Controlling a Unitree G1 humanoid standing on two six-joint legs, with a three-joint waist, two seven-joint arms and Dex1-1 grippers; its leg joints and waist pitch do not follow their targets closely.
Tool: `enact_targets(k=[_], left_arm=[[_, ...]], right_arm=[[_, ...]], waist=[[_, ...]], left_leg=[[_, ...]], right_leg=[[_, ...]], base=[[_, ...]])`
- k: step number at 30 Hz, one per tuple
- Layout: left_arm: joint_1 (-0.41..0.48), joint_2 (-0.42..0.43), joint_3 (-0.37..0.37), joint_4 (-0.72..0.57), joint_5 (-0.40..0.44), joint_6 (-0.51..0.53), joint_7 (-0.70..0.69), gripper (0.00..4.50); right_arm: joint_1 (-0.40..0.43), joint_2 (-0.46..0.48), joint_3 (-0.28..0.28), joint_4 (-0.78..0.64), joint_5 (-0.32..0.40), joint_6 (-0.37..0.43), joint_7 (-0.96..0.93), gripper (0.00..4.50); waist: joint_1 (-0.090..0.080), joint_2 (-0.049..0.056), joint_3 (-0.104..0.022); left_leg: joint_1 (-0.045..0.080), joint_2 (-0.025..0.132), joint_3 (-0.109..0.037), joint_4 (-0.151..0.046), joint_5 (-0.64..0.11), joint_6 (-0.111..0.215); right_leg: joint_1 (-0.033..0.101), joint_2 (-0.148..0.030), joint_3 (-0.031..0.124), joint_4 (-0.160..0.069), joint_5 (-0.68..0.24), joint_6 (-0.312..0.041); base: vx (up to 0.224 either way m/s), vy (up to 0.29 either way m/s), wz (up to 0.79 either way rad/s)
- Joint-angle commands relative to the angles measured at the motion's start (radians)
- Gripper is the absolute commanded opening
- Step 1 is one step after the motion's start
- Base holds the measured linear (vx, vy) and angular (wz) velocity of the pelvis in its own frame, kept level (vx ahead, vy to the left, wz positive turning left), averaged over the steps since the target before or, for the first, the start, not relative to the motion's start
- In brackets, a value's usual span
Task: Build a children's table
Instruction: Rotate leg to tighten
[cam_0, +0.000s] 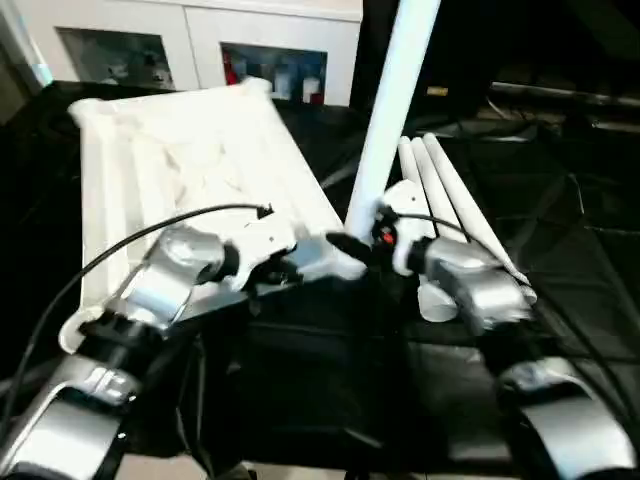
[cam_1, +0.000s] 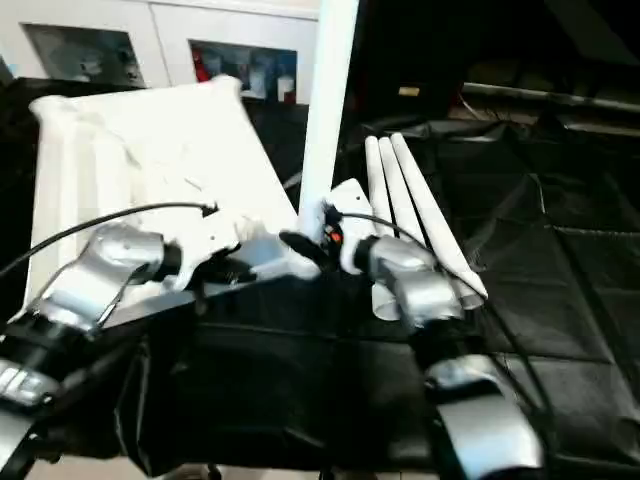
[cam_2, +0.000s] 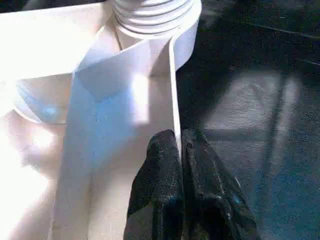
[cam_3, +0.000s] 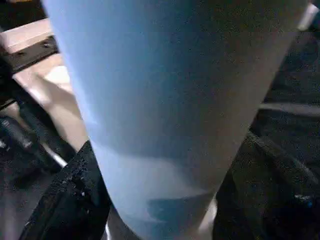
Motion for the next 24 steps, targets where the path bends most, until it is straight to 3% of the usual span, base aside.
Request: enact_targets(k=[1,10,16,24], left_arm=[[0.005,0.001,-0.028,-0.063,-0.037,-0.019,-0.068,0.00],[0.011,0.000,-0.007,-0.039,-0.050,-0.069,-0.072,0.00],[0.035,-0.004,0.014,-0.007,-0.071,-0.116,-0.071,0.00],[0.068,-0.003,0.018,0.011,-0.081,-0.150,-0.075,0.00]], right_arm=[[0.030,-0.050,0.018,-0.067,-0.008,0.032,0.049,3.38],[0.076,-0.104,0.074,-0.121,-0.052,0.038,0.114,3.38],[0.081,-0.114,0.082,-0.122,-0.062,0.039,0.115,3.38],[0.089,-0.116,0.069,-0.106,-0.056,0.021,0.121,3.38]], waist=[[0.004,0.008,-0.066],[0.016,0.003,-0.071],[0.020,0.003,-0.072],[0.021,0.003,-0.068]], left_leg=[[0.013,0.028,0.004,-0.056,-0.112,0.046],[0.010,0.023,0.004,-0.048,-0.077,0.051],[0.008,0.023,0.002,-0.046,-0.076,0.050],[0.009,0.024,0.001,-0.046,-0.131,0.031]], right_leg=[[0.073,-0.076,0.054,-0.047,-0.072,-0.226],[0.073,-0.073,0.053,-0.039,-0.039,-0.222],[0.073,-0.072,0.051,-0.036,-0.037,-0.220],[0.068,-0.074,0.052,-0.045,-0.139,-0.194]], base=[[0.000,0.000,0.00],[0.000,0.000,0.00],[0.000,0.000,0.00],[0.000,0.000,0.00]])
